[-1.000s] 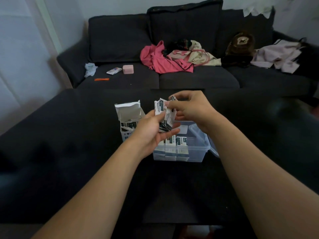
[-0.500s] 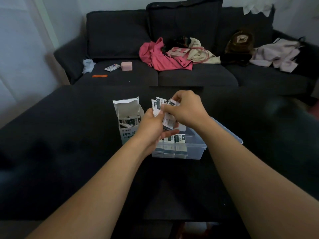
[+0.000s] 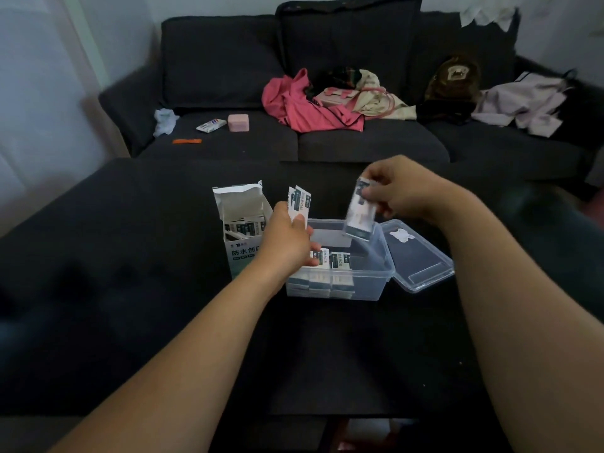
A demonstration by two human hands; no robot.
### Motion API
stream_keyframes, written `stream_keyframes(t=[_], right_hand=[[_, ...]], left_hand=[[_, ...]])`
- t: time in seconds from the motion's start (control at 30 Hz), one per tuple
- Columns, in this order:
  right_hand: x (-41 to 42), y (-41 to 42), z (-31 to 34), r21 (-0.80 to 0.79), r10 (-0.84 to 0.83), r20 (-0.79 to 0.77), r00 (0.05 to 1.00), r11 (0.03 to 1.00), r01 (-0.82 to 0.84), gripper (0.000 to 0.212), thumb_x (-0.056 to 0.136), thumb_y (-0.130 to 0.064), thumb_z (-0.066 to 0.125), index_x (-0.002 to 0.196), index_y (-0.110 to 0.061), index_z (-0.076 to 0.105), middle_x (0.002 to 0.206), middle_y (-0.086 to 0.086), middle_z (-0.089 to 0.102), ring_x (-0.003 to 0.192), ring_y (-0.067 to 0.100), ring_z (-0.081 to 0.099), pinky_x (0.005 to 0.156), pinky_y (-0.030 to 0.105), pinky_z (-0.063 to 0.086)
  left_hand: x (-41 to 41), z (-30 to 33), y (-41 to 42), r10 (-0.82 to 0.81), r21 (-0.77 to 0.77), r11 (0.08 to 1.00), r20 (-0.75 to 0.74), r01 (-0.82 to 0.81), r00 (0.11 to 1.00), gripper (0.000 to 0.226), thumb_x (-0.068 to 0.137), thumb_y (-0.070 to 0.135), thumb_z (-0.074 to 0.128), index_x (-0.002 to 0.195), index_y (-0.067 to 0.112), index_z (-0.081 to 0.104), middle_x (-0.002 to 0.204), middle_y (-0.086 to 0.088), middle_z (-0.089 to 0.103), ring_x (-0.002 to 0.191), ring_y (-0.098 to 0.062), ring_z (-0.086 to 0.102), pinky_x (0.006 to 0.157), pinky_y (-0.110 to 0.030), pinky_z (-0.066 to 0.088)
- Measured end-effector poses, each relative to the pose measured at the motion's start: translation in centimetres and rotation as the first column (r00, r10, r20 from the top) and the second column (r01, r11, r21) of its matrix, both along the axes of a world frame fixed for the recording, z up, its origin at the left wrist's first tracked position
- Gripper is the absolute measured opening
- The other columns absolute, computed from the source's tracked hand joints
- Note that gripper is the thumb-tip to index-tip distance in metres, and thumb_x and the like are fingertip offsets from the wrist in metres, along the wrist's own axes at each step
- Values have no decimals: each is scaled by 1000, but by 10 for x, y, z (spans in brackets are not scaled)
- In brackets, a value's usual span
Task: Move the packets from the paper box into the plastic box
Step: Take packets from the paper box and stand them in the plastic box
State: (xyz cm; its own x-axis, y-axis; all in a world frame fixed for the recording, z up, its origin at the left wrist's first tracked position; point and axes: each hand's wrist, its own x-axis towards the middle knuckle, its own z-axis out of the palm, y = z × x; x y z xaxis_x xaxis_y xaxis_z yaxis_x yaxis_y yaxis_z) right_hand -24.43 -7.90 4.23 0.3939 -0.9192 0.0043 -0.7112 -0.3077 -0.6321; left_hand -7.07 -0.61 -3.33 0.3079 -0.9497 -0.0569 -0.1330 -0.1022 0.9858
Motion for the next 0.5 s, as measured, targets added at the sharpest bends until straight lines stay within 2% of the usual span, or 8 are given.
stream_keyframes(t=[0.07,0.17,0.23,0.3,0.4,0.5], right_hand=[[-1,-3,-5,25,43,-250,967,999,-38,11,101,-12,56,97,-12,67,91,7,69,71,15,63,60,25,49],[11,-5,-24,67,60,-484,873,997,-32,16,96,-13,62,84,-23,63,93,2,67,83,17,63,71,29,49],[20,-7,-33,58,45,-528,848,998,-17,19,92,-11,68,82,-26,61,98,1,65,94,19,61,83,34,49],[25,-6,-38,85,38,-543,839,996,10,20,89,-10,71,84,-26,60,98,0,62,95,18,59,88,35,50],[28,-5,-43,78,8,-575,818,996,45,22,83,-12,77,99,-19,65,109,4,66,100,21,63,97,41,52],[31,-1,-45,44,-21,-621,784,997,62,39,81,-14,79,116,-14,63,112,6,66,103,26,64,98,46,53]], left_hand=[[2,-2,0,-5,-36,999,207,13,978,17,109,20,36,124,19,43,108,-9,57,87,-22,65,51,-29,57],[2,-4,0,-8,-71,997,421,42,907,9,108,24,37,117,24,41,106,-7,59,91,-26,66,68,-47,63],[3,-3,0,0,-84,996,473,44,881,10,108,25,38,117,24,41,108,-7,60,90,-24,66,72,-47,61],[3,-5,0,-1,-87,995,506,52,863,15,108,25,38,122,20,43,113,-9,61,89,-22,66,67,-35,56],[3,-6,0,2,-97,993,551,61,834,17,108,24,38,123,18,44,112,-7,62,87,-19,64,60,-25,44],[4,-5,1,-2,-100,992,586,75,810,15,108,23,37,121,18,43,108,-6,62,85,-18,63,61,-26,45]])
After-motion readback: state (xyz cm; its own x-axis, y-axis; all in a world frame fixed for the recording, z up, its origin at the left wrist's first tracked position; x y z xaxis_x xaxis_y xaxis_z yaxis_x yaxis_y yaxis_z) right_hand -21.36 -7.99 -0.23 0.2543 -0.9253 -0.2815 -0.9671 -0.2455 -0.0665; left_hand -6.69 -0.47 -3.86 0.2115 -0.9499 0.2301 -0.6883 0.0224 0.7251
